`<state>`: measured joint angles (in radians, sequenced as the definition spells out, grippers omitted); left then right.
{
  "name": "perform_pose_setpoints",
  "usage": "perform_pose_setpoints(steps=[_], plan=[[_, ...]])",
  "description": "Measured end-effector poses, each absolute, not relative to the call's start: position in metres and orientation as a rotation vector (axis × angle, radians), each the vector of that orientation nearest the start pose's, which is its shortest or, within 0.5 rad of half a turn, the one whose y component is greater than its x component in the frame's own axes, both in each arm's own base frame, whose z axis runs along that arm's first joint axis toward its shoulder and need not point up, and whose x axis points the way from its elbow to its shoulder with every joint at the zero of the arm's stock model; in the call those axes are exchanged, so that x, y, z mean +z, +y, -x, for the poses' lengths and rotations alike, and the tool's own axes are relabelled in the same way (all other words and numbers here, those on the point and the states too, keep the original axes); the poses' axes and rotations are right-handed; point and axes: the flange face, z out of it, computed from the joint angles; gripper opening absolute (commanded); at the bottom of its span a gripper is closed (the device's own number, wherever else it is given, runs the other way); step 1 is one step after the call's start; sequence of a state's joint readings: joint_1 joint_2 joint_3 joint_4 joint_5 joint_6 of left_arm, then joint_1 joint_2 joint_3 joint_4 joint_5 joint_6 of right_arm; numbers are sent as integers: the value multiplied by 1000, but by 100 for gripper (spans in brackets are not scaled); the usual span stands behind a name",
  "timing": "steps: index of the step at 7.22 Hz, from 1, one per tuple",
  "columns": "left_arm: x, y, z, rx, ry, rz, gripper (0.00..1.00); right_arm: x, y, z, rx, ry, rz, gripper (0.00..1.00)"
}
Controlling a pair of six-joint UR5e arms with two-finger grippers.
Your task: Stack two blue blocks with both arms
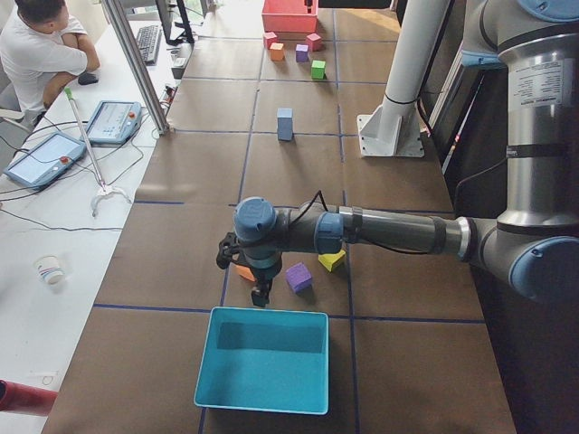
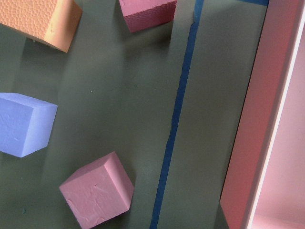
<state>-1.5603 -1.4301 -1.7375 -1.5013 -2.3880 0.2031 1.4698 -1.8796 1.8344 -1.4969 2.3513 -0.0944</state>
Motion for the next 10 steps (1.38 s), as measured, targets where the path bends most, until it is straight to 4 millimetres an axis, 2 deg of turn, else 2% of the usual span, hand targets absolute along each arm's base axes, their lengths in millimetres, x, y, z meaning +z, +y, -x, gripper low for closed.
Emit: perform_pose_setpoints(steps=[1,2,10], plan=[[664,-416,72,142,821,-19,100,653,-369,-26,-198,-782,-29,100],[673,-409,80,120,819,-10,100,652,-370,-26,-199,-782,-32,100],[671,-406,86,117,811,-22,100,653,-369,-26,-202,-781,-34,100]])
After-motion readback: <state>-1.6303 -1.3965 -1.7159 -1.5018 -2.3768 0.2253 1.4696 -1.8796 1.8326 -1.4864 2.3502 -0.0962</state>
